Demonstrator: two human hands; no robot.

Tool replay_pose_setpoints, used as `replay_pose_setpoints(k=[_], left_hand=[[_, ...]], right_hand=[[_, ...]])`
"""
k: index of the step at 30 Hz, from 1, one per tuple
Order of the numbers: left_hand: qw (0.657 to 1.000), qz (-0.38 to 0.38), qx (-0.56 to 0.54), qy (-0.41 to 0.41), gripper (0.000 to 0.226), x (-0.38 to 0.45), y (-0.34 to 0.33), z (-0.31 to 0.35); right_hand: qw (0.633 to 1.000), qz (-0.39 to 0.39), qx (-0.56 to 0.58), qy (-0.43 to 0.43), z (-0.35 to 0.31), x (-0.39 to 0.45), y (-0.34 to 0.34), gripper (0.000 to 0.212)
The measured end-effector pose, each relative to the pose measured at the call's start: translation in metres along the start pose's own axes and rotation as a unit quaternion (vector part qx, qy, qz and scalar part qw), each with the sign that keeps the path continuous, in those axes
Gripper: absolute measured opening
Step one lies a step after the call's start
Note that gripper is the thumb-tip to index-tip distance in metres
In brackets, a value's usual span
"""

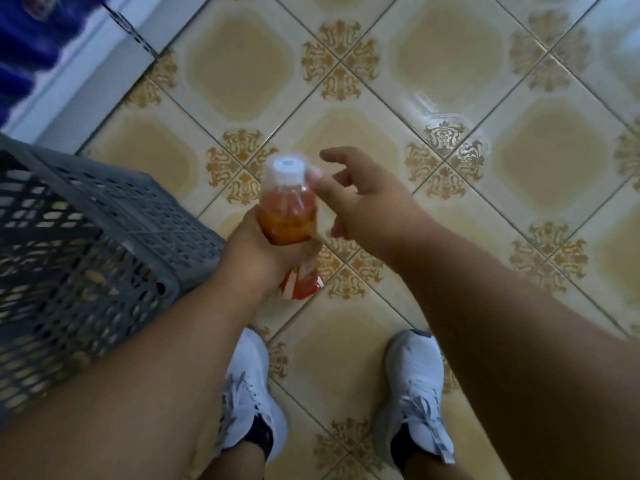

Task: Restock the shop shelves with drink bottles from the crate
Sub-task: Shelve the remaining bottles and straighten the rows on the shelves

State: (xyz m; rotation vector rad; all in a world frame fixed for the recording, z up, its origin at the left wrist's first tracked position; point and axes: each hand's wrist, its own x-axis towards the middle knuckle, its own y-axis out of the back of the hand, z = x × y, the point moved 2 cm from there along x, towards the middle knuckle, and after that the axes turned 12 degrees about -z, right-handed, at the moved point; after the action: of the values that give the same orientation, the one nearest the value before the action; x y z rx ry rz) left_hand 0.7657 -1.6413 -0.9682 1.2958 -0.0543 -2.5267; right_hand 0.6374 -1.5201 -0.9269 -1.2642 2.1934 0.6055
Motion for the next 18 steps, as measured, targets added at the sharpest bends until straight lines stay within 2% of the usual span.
replay_pose_setpoints(k=[2, 3, 6, 8, 11, 13, 16, 18], left_hand=[[0.995, 0.027, -0.094, 0.023, 0.073, -0.002, 0.013, -0.01], [0.992, 0.03, -0.119, 0.029, 0.071, -0.002, 0.017, -0.015], [0.989, 0.03, -0.138, 0.029, 0.07, -0.002, 0.027, -0.024], [0.986, 0.024, -0.158, 0.037, 0.071, -0.001, 0.031, -0.033], [0.98, 0.014, -0.191, 0.054, 0.063, -0.003, 0.031, -0.042], [0.98, 0.014, -0.185, 0.064, 0.07, -0.005, 0.031, -0.046], [0.983, 0.023, -0.164, 0.074, 0.085, -0.009, 0.039, -0.05], [0.981, 0.02, -0.181, 0.072, 0.078, -0.015, 0.046, -0.045]], right_hand=[[0.995, 0.056, 0.044, -0.063, 0.028, 0.013, -0.025, 0.042], [0.993, 0.068, 0.002, -0.097, 0.044, 0.02, -0.039, 0.041], [0.963, 0.02, -0.189, -0.19, 0.089, 0.041, -0.085, 0.045], [0.948, -0.031, -0.235, -0.211, 0.109, 0.059, -0.117, 0.05], [0.923, -0.06, -0.309, -0.221, 0.13, 0.088, -0.146, 0.051], [0.926, -0.046, -0.3, -0.225, 0.139, 0.105, -0.149, 0.054], [0.944, -0.043, -0.226, -0.238, 0.141, 0.119, -0.139, 0.051], [0.956, -0.047, -0.121, -0.262, 0.136, 0.112, -0.124, 0.046]])
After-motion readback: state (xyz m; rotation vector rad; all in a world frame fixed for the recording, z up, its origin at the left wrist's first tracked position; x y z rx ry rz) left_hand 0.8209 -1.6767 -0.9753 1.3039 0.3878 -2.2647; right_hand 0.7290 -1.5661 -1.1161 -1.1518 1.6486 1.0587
